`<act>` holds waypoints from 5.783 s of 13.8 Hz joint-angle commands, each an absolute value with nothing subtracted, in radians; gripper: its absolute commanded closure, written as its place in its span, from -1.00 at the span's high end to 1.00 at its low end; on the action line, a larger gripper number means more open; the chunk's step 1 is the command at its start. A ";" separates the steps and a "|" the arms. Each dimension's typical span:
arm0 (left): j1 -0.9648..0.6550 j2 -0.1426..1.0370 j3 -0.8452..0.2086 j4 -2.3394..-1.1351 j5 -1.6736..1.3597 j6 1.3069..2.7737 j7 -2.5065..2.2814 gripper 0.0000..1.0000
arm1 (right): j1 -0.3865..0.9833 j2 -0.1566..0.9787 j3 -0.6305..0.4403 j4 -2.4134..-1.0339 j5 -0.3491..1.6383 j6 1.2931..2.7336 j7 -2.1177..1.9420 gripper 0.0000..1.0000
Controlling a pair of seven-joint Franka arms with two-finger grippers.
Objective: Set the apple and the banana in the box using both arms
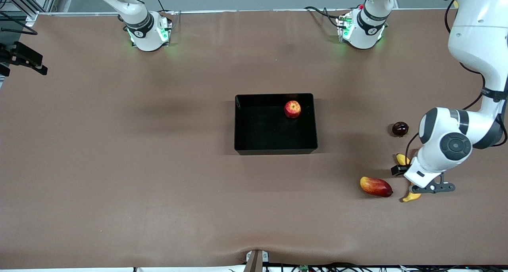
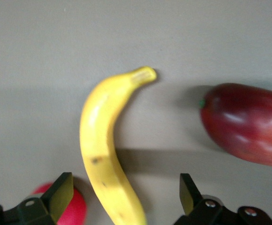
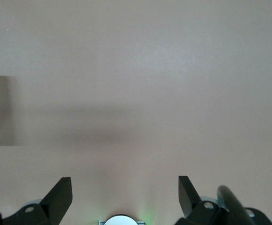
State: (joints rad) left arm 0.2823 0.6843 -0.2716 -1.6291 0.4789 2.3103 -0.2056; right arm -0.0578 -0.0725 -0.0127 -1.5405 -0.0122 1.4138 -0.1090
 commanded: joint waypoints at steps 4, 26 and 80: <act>0.331 0.837 -0.281 -1.496 0.499 2.364 -0.077 0.91 | -0.067 -0.081 -0.008 -1.552 0.023 1.408 -0.120 1.00; 0.203 0.531 -0.724 -1.508 0.341 1.850 -0.737 -1.00 | -0.074 -0.081 -0.011 -1.554 0.023 1.402 -0.118 1.00; -0.026 -0.164 -0.100 -1.649 0.017 1.516 -0.106 1.00 | -0.081 -0.078 -0.006 -1.552 0.029 1.397 -0.107 1.00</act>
State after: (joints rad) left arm -0.0263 -0.1320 -0.1010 -1.6209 0.0349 1.5091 -0.1084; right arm -0.0677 -0.0723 -0.0143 -1.5514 0.0112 1.4015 -0.1088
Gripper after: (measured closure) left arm 0.000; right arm 0.000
